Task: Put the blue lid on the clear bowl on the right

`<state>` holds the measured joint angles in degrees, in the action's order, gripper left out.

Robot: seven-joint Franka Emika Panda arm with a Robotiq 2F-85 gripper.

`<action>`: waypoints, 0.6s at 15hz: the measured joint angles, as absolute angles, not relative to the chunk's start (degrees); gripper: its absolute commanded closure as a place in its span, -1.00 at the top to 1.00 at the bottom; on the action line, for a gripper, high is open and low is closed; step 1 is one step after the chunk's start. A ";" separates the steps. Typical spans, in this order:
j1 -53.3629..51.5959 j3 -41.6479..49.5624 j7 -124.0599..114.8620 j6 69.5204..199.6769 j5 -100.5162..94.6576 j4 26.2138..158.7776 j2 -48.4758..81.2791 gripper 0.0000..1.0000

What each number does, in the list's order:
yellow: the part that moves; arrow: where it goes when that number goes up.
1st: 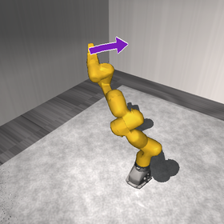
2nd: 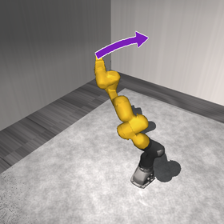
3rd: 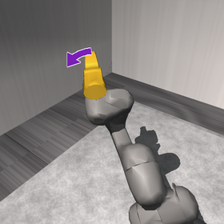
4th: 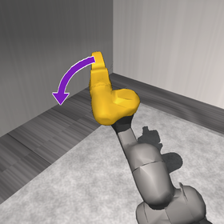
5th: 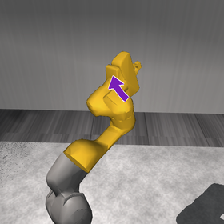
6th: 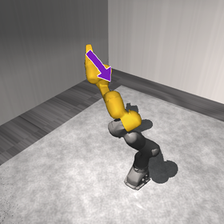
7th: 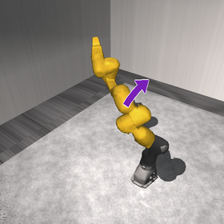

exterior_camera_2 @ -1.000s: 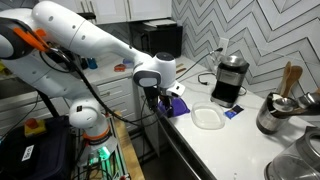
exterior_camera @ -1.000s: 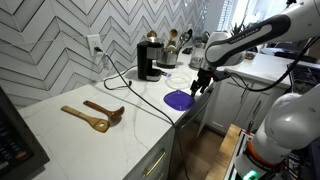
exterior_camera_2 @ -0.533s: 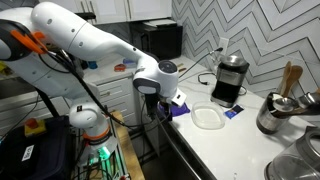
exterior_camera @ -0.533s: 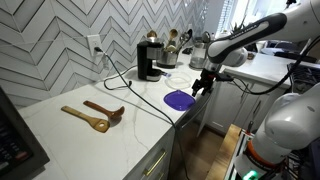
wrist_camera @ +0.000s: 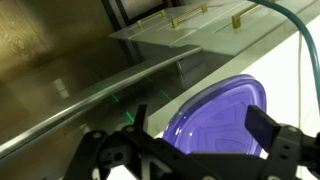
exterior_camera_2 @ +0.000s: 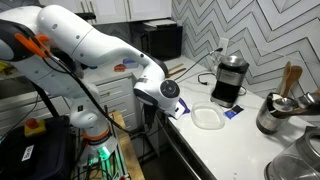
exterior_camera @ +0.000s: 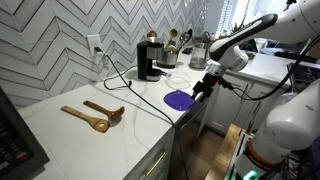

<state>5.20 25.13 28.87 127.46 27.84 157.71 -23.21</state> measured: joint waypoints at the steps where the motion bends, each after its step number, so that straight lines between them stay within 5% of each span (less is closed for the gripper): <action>1: 5.20 25.45 29.90 127.25 29.39 157.71 -22.28 1.00; 9: 5.75 25.94 37.75 126.98 42.60 157.09 -15.94 -0.19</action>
<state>5.75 25.94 37.75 126.98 42.60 157.09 -15.94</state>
